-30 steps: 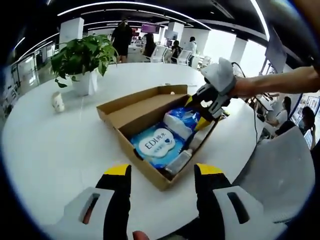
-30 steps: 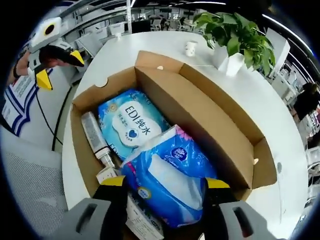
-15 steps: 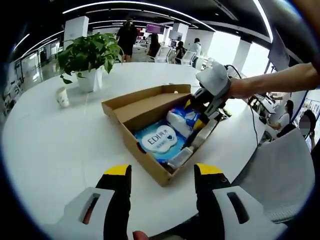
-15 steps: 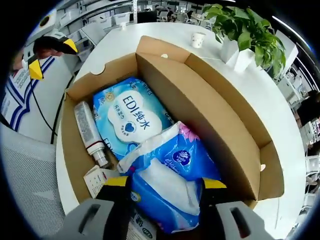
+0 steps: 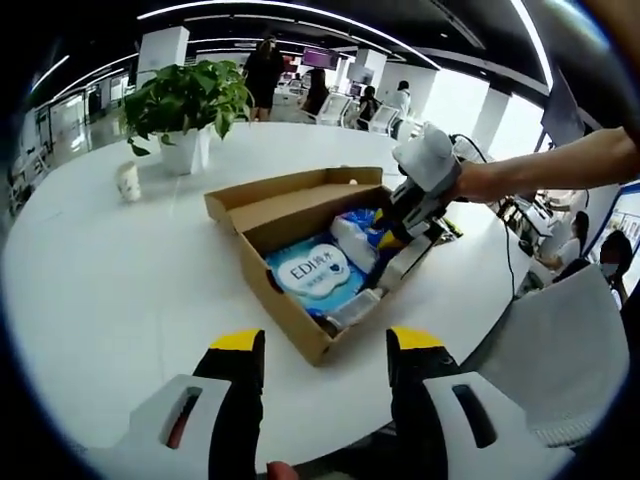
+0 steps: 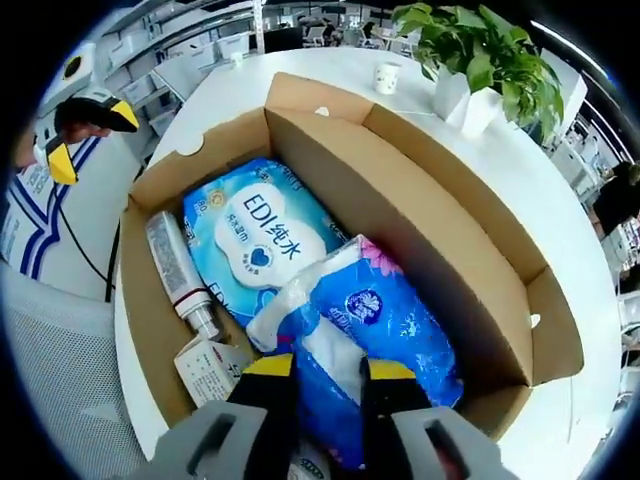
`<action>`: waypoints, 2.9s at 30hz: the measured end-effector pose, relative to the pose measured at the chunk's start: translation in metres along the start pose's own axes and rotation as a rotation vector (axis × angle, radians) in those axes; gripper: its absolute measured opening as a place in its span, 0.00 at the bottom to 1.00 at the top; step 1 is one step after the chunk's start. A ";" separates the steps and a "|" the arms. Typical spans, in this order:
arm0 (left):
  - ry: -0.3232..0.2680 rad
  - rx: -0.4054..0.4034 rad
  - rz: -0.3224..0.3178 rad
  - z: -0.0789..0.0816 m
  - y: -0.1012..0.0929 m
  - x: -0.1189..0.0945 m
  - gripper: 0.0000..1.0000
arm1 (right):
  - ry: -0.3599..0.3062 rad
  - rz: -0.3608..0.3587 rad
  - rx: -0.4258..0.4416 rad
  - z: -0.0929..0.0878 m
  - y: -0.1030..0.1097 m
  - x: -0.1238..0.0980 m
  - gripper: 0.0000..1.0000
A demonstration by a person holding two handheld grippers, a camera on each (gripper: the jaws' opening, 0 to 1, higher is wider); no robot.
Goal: Operate the shoe box by opening the lid, removing the specified soft item, and placing it in the target area until the item is outside and the box remains undamaged.
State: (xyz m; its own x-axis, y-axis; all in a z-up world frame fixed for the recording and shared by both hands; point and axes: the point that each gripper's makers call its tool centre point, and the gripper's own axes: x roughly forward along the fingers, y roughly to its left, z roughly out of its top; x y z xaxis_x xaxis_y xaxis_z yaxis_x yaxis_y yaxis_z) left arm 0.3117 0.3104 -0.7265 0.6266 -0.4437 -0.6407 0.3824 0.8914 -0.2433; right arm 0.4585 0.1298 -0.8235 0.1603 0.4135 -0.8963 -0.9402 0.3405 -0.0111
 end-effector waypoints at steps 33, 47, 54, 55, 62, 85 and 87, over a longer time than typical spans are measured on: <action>-0.021 0.001 -0.011 0.010 -0.012 -0.002 0.49 | -0.132 -0.044 -0.034 0.025 0.021 -0.065 0.00; -0.032 0.019 -0.032 0.022 -0.031 0.000 0.49 | -0.169 -0.060 -0.035 0.034 0.023 -0.089 0.00; -0.037 0.030 -0.044 0.031 -0.041 0.000 0.49 | -0.190 -0.059 -0.056 0.038 0.028 -0.103 0.00; -0.037 0.031 -0.045 0.032 -0.042 0.001 0.49 | -0.196 -0.063 -0.064 0.039 0.028 -0.106 0.00; -0.038 0.048 -0.062 0.040 -0.052 0.006 0.49 | -0.195 -0.074 -0.083 0.038 0.026 -0.115 0.00; -0.011 0.116 -0.130 0.059 -0.085 0.037 0.49 | -0.196 -0.148 -0.060 -0.004 -0.010 -0.167 0.00; -0.007 0.123 -0.136 0.060 -0.089 0.039 0.49 | -0.190 -0.152 -0.056 -0.011 -0.013 -0.170 0.00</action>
State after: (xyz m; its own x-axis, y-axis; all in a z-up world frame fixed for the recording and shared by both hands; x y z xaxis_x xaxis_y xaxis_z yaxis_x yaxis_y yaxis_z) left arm 0.3430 0.2078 -0.6863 0.5680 -0.5604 -0.6028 0.5439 0.8052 -0.2361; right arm 0.4400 0.0459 -0.6761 0.3501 0.5142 -0.7830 -0.9152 0.3658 -0.1690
